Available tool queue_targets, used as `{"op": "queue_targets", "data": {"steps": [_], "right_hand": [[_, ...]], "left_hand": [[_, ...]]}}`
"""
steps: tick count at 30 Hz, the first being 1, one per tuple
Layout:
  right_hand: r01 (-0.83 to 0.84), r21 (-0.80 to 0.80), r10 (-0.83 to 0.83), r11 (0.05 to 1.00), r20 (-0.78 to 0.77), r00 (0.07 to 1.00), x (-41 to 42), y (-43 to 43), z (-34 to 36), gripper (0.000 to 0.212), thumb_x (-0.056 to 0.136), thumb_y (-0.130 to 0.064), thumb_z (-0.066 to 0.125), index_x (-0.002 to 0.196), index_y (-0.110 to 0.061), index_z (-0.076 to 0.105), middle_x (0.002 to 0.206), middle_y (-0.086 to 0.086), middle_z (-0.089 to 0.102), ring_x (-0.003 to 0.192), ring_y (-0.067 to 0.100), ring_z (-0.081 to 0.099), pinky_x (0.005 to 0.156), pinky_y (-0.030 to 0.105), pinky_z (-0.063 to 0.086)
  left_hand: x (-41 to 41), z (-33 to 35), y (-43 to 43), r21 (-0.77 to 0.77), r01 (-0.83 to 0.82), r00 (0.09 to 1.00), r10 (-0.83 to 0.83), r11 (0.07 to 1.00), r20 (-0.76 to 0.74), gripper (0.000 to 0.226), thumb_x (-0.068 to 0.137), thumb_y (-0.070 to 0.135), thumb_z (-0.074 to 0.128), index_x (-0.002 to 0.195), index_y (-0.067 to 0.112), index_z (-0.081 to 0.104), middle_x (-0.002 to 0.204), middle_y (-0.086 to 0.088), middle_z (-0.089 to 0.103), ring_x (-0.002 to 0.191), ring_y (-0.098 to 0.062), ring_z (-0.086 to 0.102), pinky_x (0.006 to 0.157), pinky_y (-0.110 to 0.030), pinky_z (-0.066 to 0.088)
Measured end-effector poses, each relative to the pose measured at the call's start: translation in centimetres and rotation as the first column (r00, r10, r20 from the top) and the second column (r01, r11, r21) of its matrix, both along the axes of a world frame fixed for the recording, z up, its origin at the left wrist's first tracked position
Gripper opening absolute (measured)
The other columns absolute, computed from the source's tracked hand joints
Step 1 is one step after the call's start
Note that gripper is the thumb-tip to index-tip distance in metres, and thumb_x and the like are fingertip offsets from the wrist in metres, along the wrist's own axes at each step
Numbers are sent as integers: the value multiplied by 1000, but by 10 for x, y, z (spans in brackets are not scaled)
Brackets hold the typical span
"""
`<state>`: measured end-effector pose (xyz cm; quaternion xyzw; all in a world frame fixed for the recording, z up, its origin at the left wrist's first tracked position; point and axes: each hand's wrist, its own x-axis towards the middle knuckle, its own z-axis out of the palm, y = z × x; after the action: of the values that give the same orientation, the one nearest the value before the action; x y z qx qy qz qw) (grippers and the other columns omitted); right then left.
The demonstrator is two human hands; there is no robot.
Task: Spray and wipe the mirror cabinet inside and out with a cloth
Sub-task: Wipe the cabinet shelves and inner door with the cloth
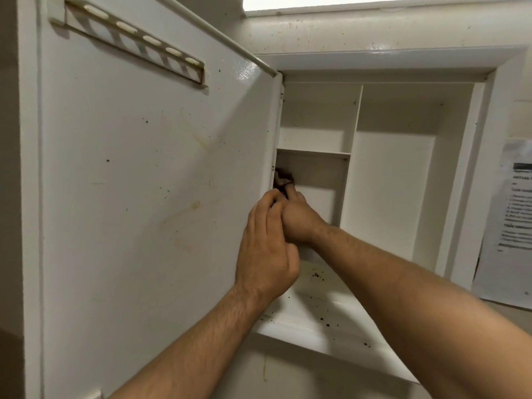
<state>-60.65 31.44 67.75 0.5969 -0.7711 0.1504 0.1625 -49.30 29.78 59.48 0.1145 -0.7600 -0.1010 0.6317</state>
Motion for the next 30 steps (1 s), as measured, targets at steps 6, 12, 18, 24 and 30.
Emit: {"op": "queue_targets", "data": {"steps": [6,12,18,24,30], "right_hand": [[111,482,-41,869,-153,987,12,24,2,14,102,-18,56,89,-22,56,94,-1,62,82,14,59,93,39,53],[607,485,-224,629,-635,739,26,29,29,22,101,-27,62,117,-13,65,109,1,66,88,17,61,77,33,50],[285,411,-238,866,-162,958,20,32,13,23,100,-23,63,118,-10,69,104,5,70,88,22,65,85,38,56],[119,483,-8,867,-226,974,35,47,-8,19,105,-12,51,111,-7,68,112,11,68,97,21,62,93,31,49],[431,507,-194,747,-453,870,42,48,6,34,108,-32,52,82,-12,61,78,0,60,65,14,57,61,30,47]], "left_hand": [[0,0,11,51,-4,995,-1,999,95,67,78,11,53,144,7,43,161,-5,31,147,-23,35,116,-45,43],[7,-21,5,132,71,960,-104,989,260,65,86,7,51,149,13,35,155,5,34,115,-16,58,92,-43,59],[14,-35,5,189,60,979,-95,980,180,67,85,0,55,149,11,38,157,4,32,129,-14,50,97,-19,48],[1,-22,20,227,75,990,-99,971,98,66,82,5,53,147,11,41,150,-2,45,130,-15,50,108,-38,51],[6,-30,15,208,173,984,-179,963,13,57,88,15,45,144,9,45,146,0,48,132,-12,48,111,-31,45]]}}
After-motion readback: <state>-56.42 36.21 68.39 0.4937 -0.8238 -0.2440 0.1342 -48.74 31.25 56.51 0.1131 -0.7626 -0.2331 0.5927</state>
